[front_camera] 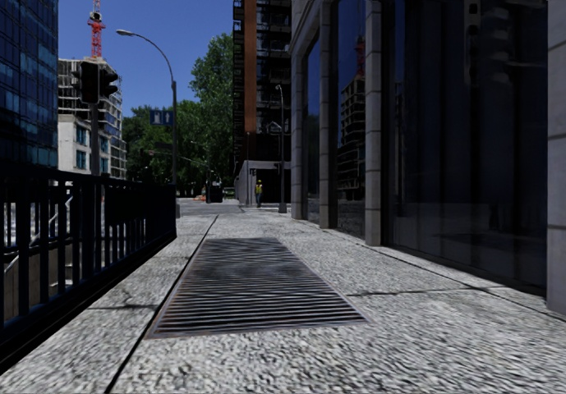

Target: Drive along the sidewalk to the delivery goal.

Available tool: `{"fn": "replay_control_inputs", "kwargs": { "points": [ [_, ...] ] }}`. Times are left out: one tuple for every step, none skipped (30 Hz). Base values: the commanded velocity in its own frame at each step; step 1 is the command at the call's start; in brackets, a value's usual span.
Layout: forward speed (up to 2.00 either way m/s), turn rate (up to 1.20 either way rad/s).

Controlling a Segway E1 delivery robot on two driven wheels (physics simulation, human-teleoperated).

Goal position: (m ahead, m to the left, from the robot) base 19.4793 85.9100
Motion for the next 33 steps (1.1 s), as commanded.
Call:
{"fn": "replay_control_inputs", "kwargs": {
  "points": [
    [2.00, 0.00],
    [2.00, 0.00],
    [2.00, 0.00],
    [2.00, 0.00],
    [2.00, 0.00],
    [2.00, 0.00],
    [2.00, 0.00],
    [2.00, 0.00],
    [2.00, 0.00],
    [2.00, 0.00],
    [2.00, 0.00],
    [2.00, 0.00],
    [2.00, 0.00],
    [2.00, 0.00],
    [2.00, 0.00],
    [2.00, 0.00],
    [2.00, 0.00],
    [2.00, 0.00],
    [2.00, 0.00],
    [2.00, 0.00],
    [2.00, 0.00],
    [2.00, 0.00],
    [2.00, 0.08],
    [2.00, 0.33],
    [2.00, 0.33],
    [2.00, 0.49],
    [2.00, 0.55],
    [2.00, 0.56],
    [2.00, 0.56],
    [2.00, 0.13],
    [2.00, 0.00],
    [2.00, 0.00],
    [2.00, 0.00]
  ]
}}
